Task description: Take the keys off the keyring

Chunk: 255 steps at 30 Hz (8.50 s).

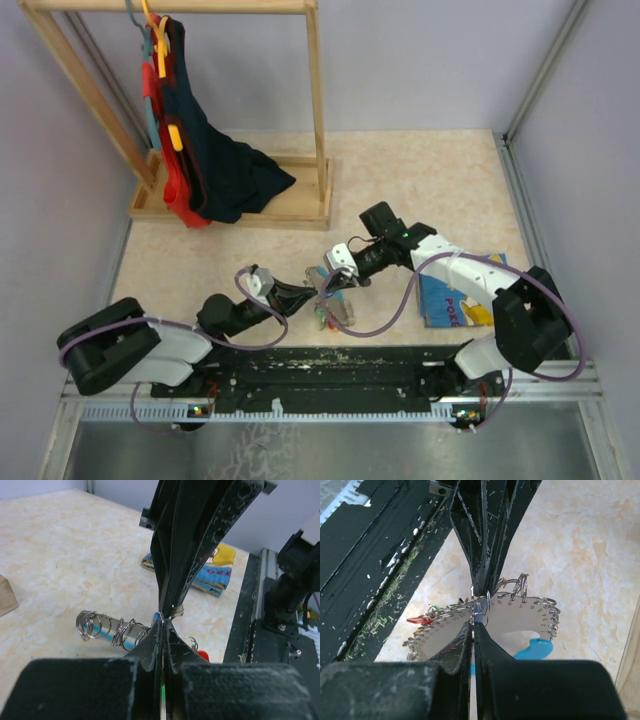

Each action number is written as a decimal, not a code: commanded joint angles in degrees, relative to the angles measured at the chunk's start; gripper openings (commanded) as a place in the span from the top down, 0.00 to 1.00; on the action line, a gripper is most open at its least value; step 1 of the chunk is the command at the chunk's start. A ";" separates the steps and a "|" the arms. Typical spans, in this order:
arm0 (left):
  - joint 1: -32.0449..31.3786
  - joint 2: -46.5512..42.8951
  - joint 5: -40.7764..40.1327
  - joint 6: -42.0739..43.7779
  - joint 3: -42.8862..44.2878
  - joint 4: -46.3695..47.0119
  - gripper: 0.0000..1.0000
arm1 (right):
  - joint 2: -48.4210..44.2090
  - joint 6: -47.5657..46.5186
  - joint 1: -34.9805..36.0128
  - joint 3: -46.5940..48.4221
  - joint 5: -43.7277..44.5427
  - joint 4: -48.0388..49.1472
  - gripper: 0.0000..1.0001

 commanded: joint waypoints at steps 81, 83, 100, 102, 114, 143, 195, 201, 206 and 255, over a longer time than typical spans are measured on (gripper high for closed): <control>2.24 -12.94 -1.27 -7.42 11.69 -30.58 1.00 | -5.72 8.72 -3.27 9.06 -0.21 -2.28 1.00; 2.18 -13.43 -2.53 -9.22 10.99 -29.19 1.00 | -5.55 7.59 -3.27 8.97 -0.87 -3.19 1.00; 2.19 -13.46 -4.65 -12.24 9.49 -23.70 1.00 | -4.78 5.93 -3.27 8.43 -1.98 -4.00 1.00; 2.18 -13.63 -4.71 -12.11 9.68 -24.38 1.00 | -4.76 5.80 -3.27 8.44 -1.97 -4.03 1.00; 2.22 -15.48 -4.74 -11.87 11.33 -28.75 1.00 | -4.65 4.17 -3.09 7.42 -1.62 -4.15 1.00; 2.24 -17.60 -2.62 -3.72 24.33 -60.22 1.00 | -6.12 6.32 -2.30 12.28 -2.25 -6.76 1.00; 6.77 -14.78 14.69 10.62 4.29 -8.65 0.64 | -5.97 13.54 -4.45 14.76 -7.44 -5.68 1.00; 6.89 -6.47 17.55 14.13 6.93 -1.49 0.67 | -5.78 12.66 -4.58 14.76 -7.81 -6.41 1.00; 8.40 -0.26 19.59 13.56 9.44 3.46 0.69 | -5.88 12.26 -4.67 14.67 -7.58 -6.65 1.00; 16.70 13.88 38.10 -6.57 18.04 18.30 0.71 | -6.03 11.13 -4.94 13.79 -8.90 -6.86 1.00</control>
